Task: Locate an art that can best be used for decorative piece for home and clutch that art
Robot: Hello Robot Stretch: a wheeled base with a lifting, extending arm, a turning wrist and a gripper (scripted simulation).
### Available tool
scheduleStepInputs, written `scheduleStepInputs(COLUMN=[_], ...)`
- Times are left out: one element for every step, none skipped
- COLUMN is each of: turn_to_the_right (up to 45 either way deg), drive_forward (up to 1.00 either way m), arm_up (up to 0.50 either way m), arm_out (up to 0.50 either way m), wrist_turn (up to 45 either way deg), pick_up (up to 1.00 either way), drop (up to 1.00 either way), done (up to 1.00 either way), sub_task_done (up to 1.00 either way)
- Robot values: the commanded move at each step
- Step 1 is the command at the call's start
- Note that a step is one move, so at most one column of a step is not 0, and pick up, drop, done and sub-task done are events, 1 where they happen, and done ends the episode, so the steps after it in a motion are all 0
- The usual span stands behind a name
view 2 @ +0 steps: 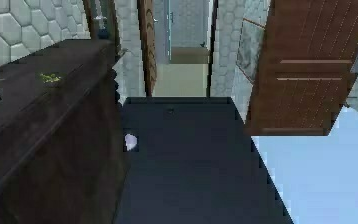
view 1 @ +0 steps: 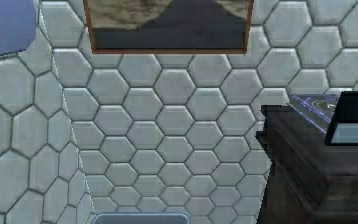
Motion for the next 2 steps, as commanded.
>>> scheduleStepInputs(turn_to_the_right=[45.0, 45.0], drive_forward=[0.00, 0.00], arm_up=[0.00, 0.00], arm_out=[0.00, 0.00], wrist_turn=[0.0, 0.0], pick_up=[0.00, 0.00], drop=[0.00, 0.00], done=[0.00, 0.00], sub_task_done=[0.00, 0.00])
